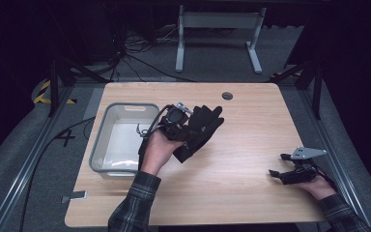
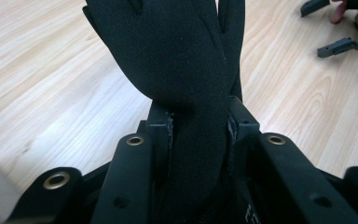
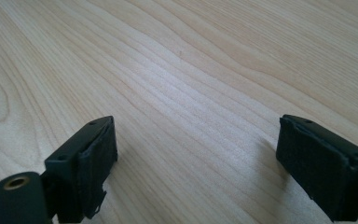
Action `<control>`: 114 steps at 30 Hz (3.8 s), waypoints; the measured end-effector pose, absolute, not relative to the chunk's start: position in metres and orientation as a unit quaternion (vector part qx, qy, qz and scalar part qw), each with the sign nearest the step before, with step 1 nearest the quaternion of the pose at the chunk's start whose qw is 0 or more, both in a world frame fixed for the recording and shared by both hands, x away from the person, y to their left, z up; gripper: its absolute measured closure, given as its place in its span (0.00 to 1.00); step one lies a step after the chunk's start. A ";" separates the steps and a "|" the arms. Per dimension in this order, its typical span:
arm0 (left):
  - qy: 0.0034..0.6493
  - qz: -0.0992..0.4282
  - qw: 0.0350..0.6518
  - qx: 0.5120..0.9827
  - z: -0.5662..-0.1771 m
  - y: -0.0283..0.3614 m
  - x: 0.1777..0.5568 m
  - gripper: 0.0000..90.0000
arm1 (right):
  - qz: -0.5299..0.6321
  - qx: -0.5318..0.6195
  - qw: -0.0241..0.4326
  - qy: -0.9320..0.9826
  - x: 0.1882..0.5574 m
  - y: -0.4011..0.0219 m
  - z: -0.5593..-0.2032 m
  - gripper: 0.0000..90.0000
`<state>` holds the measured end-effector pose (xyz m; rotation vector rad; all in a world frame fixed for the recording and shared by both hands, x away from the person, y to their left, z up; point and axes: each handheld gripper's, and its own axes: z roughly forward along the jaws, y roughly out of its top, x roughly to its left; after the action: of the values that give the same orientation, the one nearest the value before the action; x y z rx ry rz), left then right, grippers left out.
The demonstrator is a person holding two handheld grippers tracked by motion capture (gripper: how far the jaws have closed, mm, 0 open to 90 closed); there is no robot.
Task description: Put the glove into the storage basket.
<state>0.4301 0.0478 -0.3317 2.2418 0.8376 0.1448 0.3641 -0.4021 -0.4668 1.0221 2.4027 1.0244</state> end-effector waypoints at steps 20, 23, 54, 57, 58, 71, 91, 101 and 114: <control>0.412 0.110 0.374 0.823 -0.320 0.145 0.417 0.77 | 0.360 0.361 0.168 0.844 0.364 -0.402 -0.467 0.14; 0.432 0.117 0.375 0.812 -0.323 0.163 0.414 0.77 | 0.360 0.361 0.168 0.844 0.364 -0.402 -0.467 0.14; 0.512 0.078 0.269 0.812 -0.401 0.201 0.448 0.75 | 0.359 0.363 0.169 0.843 0.365 -0.401 -0.467 0.14; 0.514 0.073 0.265 0.812 -0.403 0.201 0.449 0.73 | 0.359 0.363 0.169 0.843 0.365 -0.401 -0.467 0.14; 0.516 0.073 0.263 0.812 -0.404 0.201 0.450 0.72 | 0.359 0.363 0.169 0.843 0.365 -0.401 -0.467 0.14; 0.540 0.120 0.271 0.788 -0.394 0.212 0.446 0.23 | 0.359 0.363 0.169 0.843 0.365 -0.401 -0.467 0.14; 0.451 0.122 0.352 0.811 -0.353 0.154 0.428 0.19 | 0.359 0.363 0.169 0.843 0.365 -0.401 -0.467 0.14; 0.395 0.106 0.388 0.826 -0.355 0.094 0.410 0.19 | 0.359 0.363 0.169 0.843 0.364 -0.401 -0.467 0.14; 0.336 0.095 0.409 0.843 -0.388 0.026 0.381 0.18 | 0.359 0.363 0.169 0.843 0.364 -0.401 -0.467 0.14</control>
<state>0.3805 0.0263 -0.3885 2.1251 0.8462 0.2400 0.3645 -0.4011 -0.4669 1.0310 2.3969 1.0203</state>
